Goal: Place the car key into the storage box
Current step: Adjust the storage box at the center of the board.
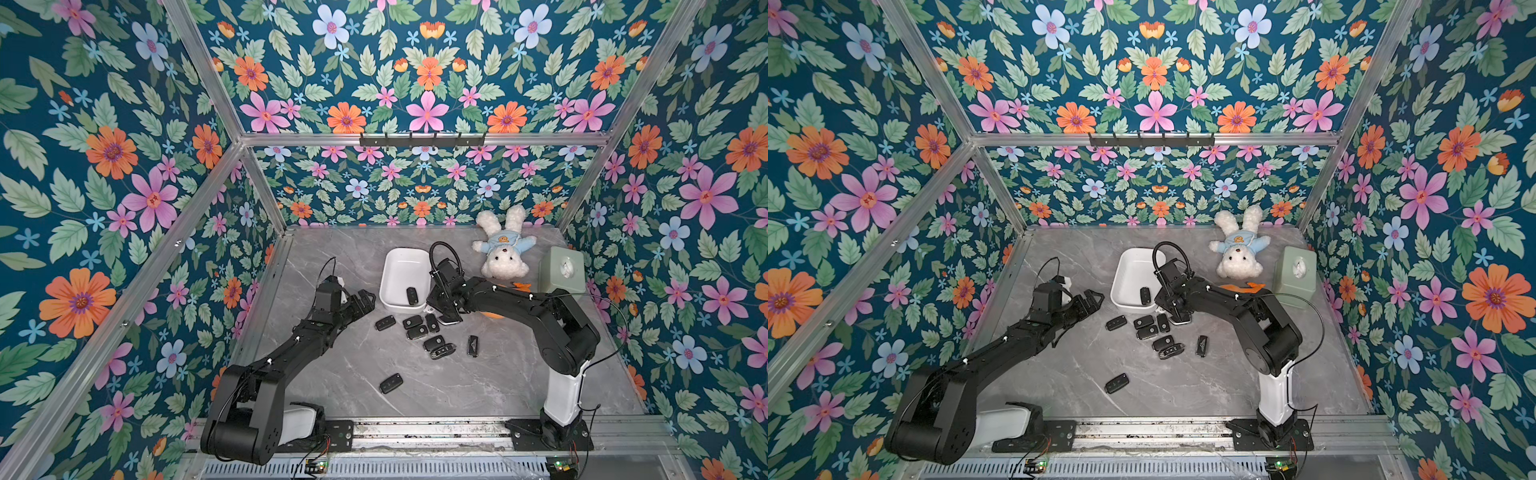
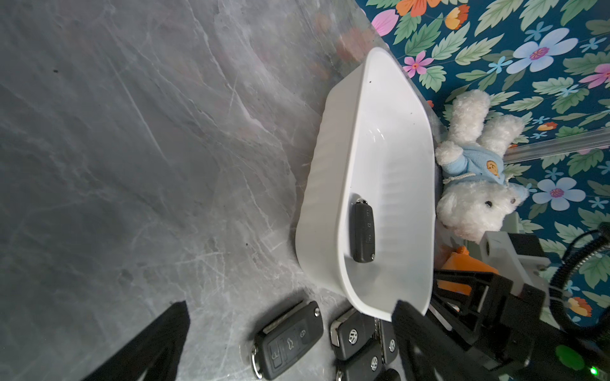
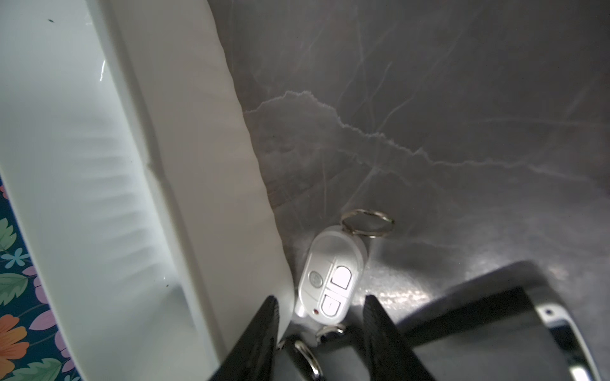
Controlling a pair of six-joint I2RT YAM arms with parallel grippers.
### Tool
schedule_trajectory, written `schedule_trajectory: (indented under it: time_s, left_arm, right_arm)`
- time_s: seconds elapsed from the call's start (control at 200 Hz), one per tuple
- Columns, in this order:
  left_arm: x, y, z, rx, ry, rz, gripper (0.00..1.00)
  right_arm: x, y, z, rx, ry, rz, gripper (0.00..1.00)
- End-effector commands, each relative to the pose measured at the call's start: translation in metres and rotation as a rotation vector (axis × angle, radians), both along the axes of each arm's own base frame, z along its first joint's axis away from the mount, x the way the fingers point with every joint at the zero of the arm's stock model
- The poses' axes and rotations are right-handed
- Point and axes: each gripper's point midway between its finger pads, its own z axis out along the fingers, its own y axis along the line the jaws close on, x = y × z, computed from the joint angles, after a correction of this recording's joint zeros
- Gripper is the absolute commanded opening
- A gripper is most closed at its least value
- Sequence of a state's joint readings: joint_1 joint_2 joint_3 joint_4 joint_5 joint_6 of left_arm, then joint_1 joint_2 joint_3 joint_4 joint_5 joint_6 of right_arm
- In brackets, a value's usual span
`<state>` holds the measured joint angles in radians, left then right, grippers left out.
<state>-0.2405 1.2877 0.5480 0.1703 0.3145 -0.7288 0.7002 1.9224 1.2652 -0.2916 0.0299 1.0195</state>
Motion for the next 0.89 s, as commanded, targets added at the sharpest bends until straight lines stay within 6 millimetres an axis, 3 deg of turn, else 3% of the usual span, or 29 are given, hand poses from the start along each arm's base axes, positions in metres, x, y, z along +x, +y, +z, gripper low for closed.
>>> schedule_trajectory:
  time_s: [0.0, 0.445, 0.89]
  left_arm:
    - [0.003, 0.001, 0.003, 0.010, -0.024, -0.001, 1.00]
    - [0.000, 0.004, 0.002, 0.019, -0.022, 0.008, 1.00]
    - [-0.001, 0.007, 0.003, 0.030, -0.025, 0.020, 1.00]
  right_arm:
    - [0.004, 0.005, -0.001, 0.016, -0.002, -0.014, 0.46]
    - [0.003, 0.001, -0.023, -0.067, 0.027, -0.013, 0.50]
    - [-0.003, -0.005, -0.042, -0.301, 0.029, 0.059, 0.50]
